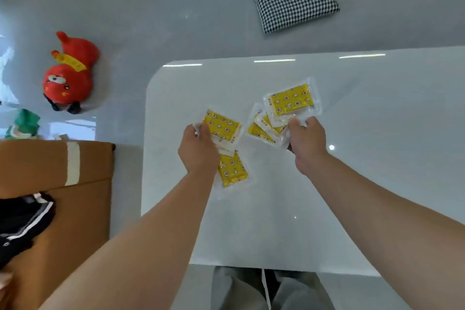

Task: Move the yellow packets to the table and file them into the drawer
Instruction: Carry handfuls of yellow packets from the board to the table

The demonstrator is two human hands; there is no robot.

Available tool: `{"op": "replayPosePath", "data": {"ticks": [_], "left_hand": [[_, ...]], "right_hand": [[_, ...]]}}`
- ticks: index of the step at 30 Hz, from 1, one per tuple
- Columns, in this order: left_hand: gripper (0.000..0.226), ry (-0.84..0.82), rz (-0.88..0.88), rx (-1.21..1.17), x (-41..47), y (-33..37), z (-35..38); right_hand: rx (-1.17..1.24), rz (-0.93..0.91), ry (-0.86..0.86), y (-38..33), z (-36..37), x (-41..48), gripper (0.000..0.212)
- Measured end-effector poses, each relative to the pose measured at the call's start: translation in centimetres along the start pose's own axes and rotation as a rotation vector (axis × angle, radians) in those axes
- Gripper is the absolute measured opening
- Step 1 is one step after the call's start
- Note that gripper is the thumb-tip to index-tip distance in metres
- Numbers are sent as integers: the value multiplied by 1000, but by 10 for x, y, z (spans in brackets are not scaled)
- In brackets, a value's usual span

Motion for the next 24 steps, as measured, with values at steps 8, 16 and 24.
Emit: {"op": "replayPosePath", "data": {"ticks": [8,16,24], "left_hand": [[23,-84,41,126,79,-38,120],[22,-116,25,231,105,-69,148],[33,-216,69,461,111,-52,149]], "right_hand": [[-60,187,91,83,6,94,14],[-263,222,102,107,9,119,15],[-536,300,59,90,16,116,35]]}}
Point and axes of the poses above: each hand's wrist, its own x-axis towards the middle knuckle, its own z-axis out of the palm, y = z × x, the point moved 9 cm from there along x, towards the middle knuckle, and after that the axes turned 1 degree about x, right-handed, at the moved point
